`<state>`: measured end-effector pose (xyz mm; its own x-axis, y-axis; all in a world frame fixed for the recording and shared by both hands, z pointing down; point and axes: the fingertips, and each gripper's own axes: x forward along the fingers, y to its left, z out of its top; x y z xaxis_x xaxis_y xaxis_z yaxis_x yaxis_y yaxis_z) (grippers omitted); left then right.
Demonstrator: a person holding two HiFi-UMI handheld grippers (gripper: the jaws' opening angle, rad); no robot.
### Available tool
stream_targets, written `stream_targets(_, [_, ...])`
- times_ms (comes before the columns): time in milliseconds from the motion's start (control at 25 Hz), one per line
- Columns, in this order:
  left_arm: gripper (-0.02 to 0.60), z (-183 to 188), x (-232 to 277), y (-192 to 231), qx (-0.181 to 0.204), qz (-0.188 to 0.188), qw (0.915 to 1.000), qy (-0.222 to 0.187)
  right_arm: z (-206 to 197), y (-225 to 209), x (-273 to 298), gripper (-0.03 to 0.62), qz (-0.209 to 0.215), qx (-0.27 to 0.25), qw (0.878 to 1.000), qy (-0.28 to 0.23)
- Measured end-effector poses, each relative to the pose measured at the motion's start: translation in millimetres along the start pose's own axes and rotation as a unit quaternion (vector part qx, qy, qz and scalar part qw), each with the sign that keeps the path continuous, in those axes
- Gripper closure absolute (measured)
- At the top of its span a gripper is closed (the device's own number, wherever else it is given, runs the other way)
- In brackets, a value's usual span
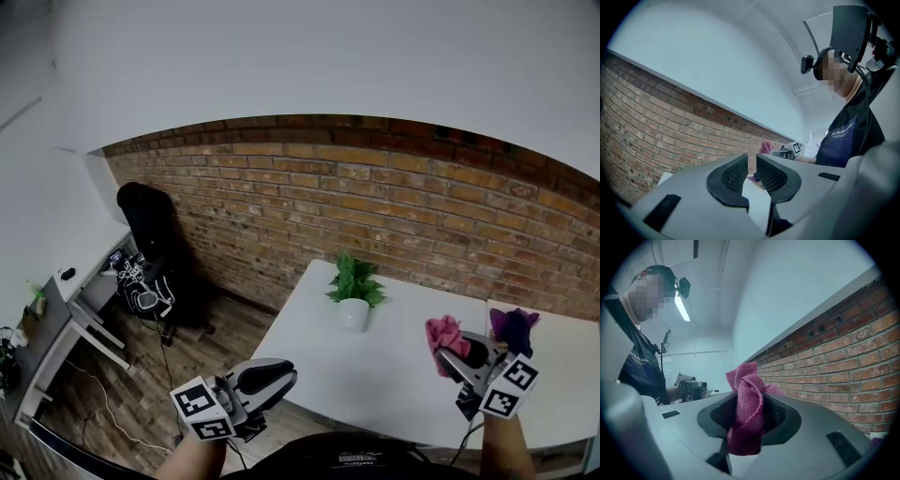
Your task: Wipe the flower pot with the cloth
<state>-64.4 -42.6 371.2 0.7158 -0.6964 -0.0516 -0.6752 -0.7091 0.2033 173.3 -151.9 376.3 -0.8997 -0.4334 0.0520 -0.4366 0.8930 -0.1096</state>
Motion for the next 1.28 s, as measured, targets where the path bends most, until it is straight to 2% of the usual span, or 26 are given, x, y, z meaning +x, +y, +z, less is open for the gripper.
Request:
stream_targets(280, [0.518,-10,24,62,-0.011,-0.051,0.9986,0.009,-9,-25,37,0.471,-0.042,0.009,0.999,0.008])
stream_targets(640, [0.48,11,31,195,-0.002,-0.133,0.9906,0.031,16,-40,131,0.471,-0.132,0.017,0.991,-0.003])
stream_targets(880, [0.447,1,39,251,0.003,-0.163,0.9849,0.058,19,-46,176,0.471,-0.15,0.02,0.988,0.005])
stream_targets(1080, [0.395,-21,74,259,-0.001,-0.165,0.9829,0.081,10,-70,168,0.471,-0.145,0.024,0.989,0.018])
stream_targets(1280, [0.312,-41,124,239,0.019,-0.14,0.9844,0.105,2,-113,144,0.471,-0.111,0.03,0.993,0.023])
